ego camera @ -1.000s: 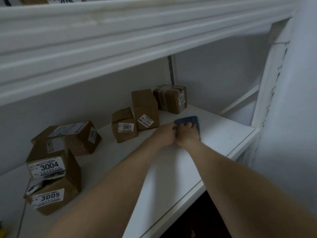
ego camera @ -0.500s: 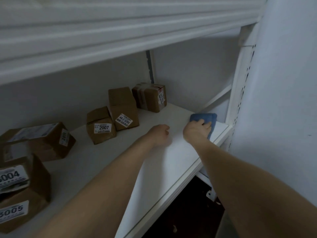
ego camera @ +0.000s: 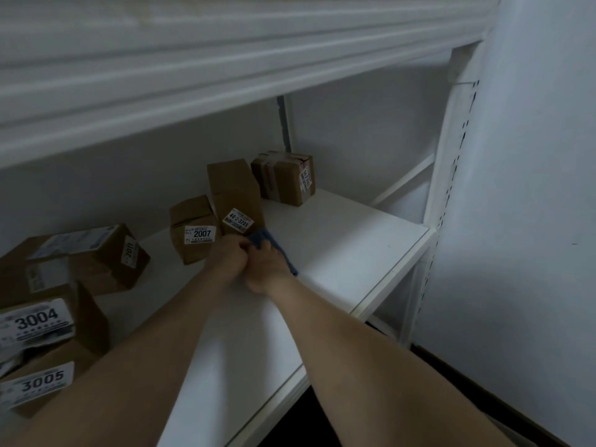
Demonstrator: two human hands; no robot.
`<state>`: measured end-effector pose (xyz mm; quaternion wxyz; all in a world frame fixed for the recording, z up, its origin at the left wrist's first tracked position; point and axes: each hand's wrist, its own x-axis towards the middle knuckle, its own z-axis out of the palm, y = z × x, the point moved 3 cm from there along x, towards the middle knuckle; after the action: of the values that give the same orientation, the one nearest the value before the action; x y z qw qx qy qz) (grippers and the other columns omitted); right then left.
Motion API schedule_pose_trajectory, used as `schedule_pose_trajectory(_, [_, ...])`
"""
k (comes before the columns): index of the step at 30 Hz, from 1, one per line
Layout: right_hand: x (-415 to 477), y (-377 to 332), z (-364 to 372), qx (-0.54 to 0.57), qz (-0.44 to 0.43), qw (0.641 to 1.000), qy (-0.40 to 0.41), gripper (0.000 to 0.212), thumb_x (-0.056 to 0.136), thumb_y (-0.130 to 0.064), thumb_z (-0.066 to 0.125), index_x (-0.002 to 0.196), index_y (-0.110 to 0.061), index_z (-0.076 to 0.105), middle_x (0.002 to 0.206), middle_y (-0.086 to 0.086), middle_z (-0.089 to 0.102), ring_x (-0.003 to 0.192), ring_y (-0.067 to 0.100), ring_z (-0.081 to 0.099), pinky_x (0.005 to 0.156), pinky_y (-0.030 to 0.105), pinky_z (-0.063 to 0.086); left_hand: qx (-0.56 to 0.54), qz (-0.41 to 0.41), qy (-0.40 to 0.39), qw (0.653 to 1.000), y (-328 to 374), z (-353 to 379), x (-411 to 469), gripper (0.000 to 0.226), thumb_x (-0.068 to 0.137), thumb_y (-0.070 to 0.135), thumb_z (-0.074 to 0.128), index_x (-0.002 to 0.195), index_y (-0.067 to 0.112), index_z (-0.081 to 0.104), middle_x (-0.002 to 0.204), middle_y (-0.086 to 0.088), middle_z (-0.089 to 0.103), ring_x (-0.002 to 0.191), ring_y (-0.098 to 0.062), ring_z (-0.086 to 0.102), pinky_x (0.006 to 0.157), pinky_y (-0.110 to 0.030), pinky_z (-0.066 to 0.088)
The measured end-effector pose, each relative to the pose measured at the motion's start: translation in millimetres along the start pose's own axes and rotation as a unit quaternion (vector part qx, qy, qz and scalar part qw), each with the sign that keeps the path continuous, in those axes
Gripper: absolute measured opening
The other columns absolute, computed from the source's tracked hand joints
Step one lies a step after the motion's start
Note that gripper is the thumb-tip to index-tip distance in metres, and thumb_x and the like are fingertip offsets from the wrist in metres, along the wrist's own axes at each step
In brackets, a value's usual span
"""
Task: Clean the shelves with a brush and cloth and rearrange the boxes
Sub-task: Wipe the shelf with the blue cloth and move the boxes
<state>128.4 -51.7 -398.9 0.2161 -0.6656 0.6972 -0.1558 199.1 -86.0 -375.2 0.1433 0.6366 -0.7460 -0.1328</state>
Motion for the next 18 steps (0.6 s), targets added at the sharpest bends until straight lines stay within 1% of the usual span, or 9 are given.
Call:
schedule_pose_trajectory(2, [-2.3, 12.7, -8.4, 0.012, 0.029, 0.999, 0.015, 0.051, 0.097, -0.016, 0.046, 0.146, -0.013, 0.034, 0.148, 0.016, 0.028, 0.13, 0.034, 0.04, 0.107, 0.041, 0.037, -0.033, 0.033, -0.009, 0.999, 16.7, 2.7, -8.9, 0.033, 0.096, 0.009, 0.044, 0.122, 0.013, 0.063, 0.128, -0.012, 0.06, 0.118, -0.027, 0.054, 0.095, -0.028, 0.038])
schedule_pose_trajectory(5, [-12.1, 43.0, -27.6, -0.01, 0.097, 0.994, 0.052, 0.05, 0.093, -0.014, 0.053, 0.141, -0.009, 0.04, 0.146, 0.015, 0.03, 0.13, 0.033, 0.04, 0.104, 0.041, 0.038, -0.076, 0.09, -0.04, 0.992, 52.3, 15.4, -18.8, 0.033, 0.097, 0.007, 0.041, 0.125, 0.007, 0.059, 0.128, -0.017, 0.058, 0.118, -0.028, 0.054, 0.096, -0.028, 0.038])
schedule_pose_trajectory(7, [-12.0, 60.2, -41.6, 0.005, 0.141, 0.989, 0.047, 0.05, 0.092, -0.011, 0.056, 0.14, -0.008, 0.042, 0.146, 0.015, 0.032, 0.13, 0.032, 0.041, 0.102, 0.04, 0.04, -0.075, 0.101, -0.069, 0.99, 76.2, 26.9, -20.0, 0.033, 0.099, 0.008, 0.039, 0.126, 0.005, 0.057, 0.129, -0.018, 0.057, 0.118, -0.029, 0.054, 0.096, -0.03, 0.039])
schedule_pose_trajectory(10, [-16.9, 90.0, -67.4, 0.036, 0.189, 0.979, 0.063, 0.032, 0.101, -0.008, 0.04, 0.128, 0.003, 0.052, 0.135, 0.021, 0.051, 0.121, 0.032, 0.052, 0.097, 0.037, 0.044, -0.063, 0.083, -0.11, 0.988, 102.5, 41.0, -17.2, 0.032, 0.099, 0.01, 0.038, 0.125, 0.002, 0.056, 0.128, -0.017, 0.057, 0.118, -0.029, 0.054, 0.094, -0.029, 0.04])
schedule_pose_trajectory(11, [-19.3, 99.1, -77.3, 0.03, 0.181, 0.98, 0.078, 0.031, 0.101, -0.008, 0.037, 0.124, 0.004, 0.055, 0.13, 0.021, 0.055, 0.118, 0.031, 0.055, 0.095, 0.035, 0.044, -0.06, 0.089, -0.118, 0.987, 108.7, 44.2, -17.1, 0.032, 0.099, 0.01, 0.041, 0.125, 0.003, 0.056, 0.128, -0.016, 0.058, 0.119, -0.029, 0.053, 0.094, -0.028, 0.04])
schedule_pose_trajectory(12, [-22.4, 112.2, -89.0, 0.022, 0.175, 0.977, 0.122, 0.03, 0.1, -0.011, 0.041, 0.119, 0.002, 0.059, 0.125, 0.02, 0.057, 0.114, 0.031, 0.056, 0.094, 0.035, 0.045, -0.053, 0.101, -0.124, 0.986, 114.9, 47.5, -18.1, 0.032, 0.098, 0.011, 0.043, 0.126, 0.005, 0.056, 0.129, -0.015, 0.057, 0.12, -0.028, 0.053, 0.095, -0.027, 0.04])
schedule_pose_trajectory(13, [-26.6, 128.9, -98.8, 0.008, 0.175, 0.97, 0.169, 0.029, 0.097, -0.015, 0.046, 0.117, -0.003, 0.062, 0.123, 0.018, 0.056, 0.113, 0.032, 0.055, 0.094, 0.038, 0.047, -0.04, 0.115, -0.13, 0.984, 121.3, 51.6, -20.2, 0.033, 0.097, 0.011, 0.045, 0.128, 0.007, 0.056, 0.13, -0.013, 0.057, 0.121, -0.026, 0.052, 0.097, -0.026, 0.039])
schedule_pose_trajectory(15, [-39.6, 161.4, -113.8, -0.016, 0.219, 0.953, 0.211, 0.032, 0.092, -0.016, 0.05, 0.122, -0.009, 0.06, 0.128, 0.014, 0.05, 0.12, 0.033, 0.047, 0.098, 0.04, 0.044, -0.021, 0.139, -0.139, 0.98, 134.1, 58.6, -26.0, 0.038, 0.095, 0.009, 0.047, 0.132, 0.011, 0.054, 0.134, -0.009, 0.055, 0.124, -0.024, 0.05, 0.099, -0.024, 0.037])
schedule_pose_trajectory(18, [-49.1, 194.3, -125.0, -0.033, 0.273, 0.938, 0.209, 0.039, 0.091, -0.013, 0.05, 0.129, -0.007, 0.052, 0.135, 0.014, 0.042, 0.125, 0.032, 0.038, 0.098, 0.038, 0.039, -0.005, 0.167, -0.166, 0.972, 153.8, 70.6, -30.7, 0.039, 0.094, 0.007, 0.046, 0.132, 0.014, 0.055, 0.135, -0.008, 0.054, 0.124, -0.024, 0.049, 0.1, -0.025, 0.037])
